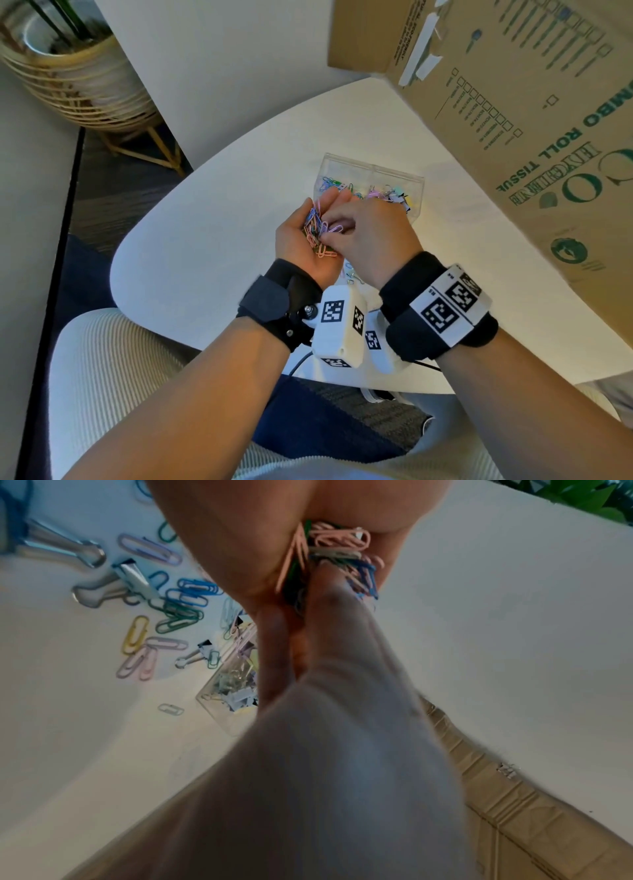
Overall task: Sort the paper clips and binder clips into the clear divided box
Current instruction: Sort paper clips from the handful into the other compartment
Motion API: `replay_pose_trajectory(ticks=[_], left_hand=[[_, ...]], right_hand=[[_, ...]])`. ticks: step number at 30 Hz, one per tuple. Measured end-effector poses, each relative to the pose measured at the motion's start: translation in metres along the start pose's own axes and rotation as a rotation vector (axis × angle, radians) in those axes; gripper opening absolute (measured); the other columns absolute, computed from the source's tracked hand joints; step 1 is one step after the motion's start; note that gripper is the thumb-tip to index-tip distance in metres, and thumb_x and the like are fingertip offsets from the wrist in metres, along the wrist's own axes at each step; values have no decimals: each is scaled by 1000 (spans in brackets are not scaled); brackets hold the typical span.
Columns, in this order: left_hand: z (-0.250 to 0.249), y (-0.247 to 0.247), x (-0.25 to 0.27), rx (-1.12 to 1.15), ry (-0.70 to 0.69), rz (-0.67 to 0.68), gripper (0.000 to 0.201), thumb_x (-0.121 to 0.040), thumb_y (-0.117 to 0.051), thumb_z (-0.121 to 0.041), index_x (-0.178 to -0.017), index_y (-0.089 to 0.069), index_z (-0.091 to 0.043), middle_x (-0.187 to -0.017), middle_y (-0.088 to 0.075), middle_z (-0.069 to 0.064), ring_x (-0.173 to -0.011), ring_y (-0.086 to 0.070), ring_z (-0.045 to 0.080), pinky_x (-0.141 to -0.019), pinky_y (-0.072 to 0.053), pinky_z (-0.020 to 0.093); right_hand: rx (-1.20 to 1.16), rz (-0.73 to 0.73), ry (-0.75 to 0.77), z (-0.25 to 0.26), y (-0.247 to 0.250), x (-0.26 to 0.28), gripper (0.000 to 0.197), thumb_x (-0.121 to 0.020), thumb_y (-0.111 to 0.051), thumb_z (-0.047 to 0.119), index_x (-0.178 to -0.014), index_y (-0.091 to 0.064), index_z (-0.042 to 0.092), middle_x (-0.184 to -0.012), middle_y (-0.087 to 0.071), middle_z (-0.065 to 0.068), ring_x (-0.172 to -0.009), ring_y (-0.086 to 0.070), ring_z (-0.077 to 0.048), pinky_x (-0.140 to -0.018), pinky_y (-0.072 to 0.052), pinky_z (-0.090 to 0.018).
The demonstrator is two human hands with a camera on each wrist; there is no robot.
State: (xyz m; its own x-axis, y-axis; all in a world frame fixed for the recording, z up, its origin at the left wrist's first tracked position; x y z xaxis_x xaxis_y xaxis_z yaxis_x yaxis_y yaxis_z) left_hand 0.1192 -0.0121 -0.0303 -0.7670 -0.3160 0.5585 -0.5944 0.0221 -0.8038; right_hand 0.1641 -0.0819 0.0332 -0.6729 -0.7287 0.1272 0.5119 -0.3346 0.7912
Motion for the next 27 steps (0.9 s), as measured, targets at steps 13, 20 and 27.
replay_pose_trajectory(ticks=[13, 20, 27], left_hand=[[-7, 6, -4, -19, -32, -10, 40, -97, -38, -26, -93, -71, -3, -90, -73, 14, -85, -68, 26, -83, -51, 38], [-6, 13, -1, -7, -26, -45, 36, -98, -38, -23, -103, -62, 3, -93, -72, 19, -89, -68, 31, -82, -52, 40], [-4, 20, 1, -2, -4, -51, 35, -98, -39, -23, -103, -63, 3, -95, -72, 20, -88, -69, 32, -82, -52, 39]], right_hand=[[-881, -73, -272, -21, 12, 1, 14, -75, -76, -3, -86, -73, 6, -72, -73, -14, -53, -64, -15, -60, -58, -23], [-967, -188, -229, -18, 46, -33, 12, -76, -75, -2, -85, -73, 6, -76, -73, -12, -57, -65, -15, -63, -57, -21], [-464, -225, -231, -26, 41, -72, 9, -72, -80, 15, -79, -76, 17, -78, -75, -7, -68, -69, -23, -77, -60, -33]])
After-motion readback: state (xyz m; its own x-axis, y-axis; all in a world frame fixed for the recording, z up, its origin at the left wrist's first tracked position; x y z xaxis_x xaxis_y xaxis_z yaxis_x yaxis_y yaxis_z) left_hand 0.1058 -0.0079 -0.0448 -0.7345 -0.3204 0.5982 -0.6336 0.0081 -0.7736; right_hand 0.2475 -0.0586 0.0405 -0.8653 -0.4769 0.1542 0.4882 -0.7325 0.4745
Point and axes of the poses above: each hand's wrist, its own x-axis away from the middle knuckle, its own y-axis out of the back of the hand, z = x × y, the point moved 3 cm from there along -x, towards the middle knuckle
